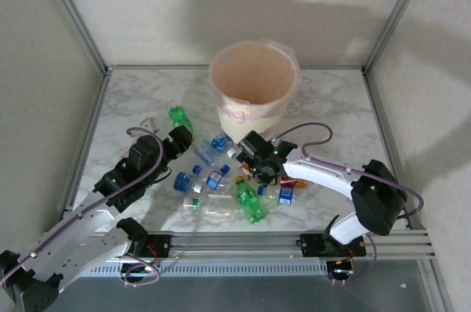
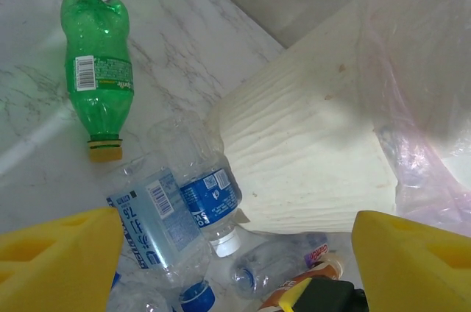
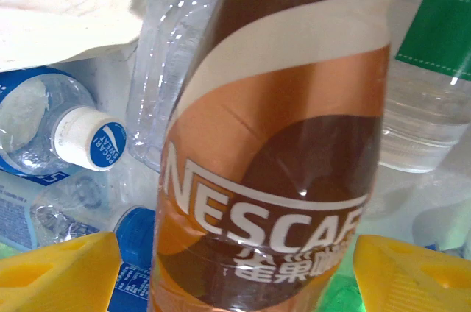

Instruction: Put the plastic bottles in the bin

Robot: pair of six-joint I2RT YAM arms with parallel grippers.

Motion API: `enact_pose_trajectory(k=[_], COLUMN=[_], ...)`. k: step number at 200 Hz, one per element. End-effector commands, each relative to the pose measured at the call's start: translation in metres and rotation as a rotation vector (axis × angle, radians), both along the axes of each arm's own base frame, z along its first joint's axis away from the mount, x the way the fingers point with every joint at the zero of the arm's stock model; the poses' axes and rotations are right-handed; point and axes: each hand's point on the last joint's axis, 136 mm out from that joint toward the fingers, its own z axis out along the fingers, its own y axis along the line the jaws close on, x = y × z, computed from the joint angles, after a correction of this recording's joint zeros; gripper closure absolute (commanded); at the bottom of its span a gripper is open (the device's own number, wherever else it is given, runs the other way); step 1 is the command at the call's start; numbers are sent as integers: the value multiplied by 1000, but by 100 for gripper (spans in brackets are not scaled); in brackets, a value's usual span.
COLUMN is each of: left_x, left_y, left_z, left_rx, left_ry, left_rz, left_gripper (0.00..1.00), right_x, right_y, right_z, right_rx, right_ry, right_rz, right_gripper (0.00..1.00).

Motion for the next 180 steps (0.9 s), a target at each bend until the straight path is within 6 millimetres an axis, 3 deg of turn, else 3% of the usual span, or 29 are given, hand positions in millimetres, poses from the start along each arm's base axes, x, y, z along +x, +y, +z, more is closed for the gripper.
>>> enact_pose_trajectory(k=[1,42,180], left_x=[-2,-2,-4], left_y=[3,5,12], left_z=[7,6,12], left_rx=[4,-4,-12], left_ry=[-12,-14,-25], left_rz=[-5,-2,21], left_gripper=[19,19,19], right_x=[-1,1,2], right_y=[6,7,6], right_z=[-4,-11,-1], right_rx=[4,-16,8], right_ry=[12,16,-27], right_rz=[-10,0,21], right_gripper=[18,21,40])
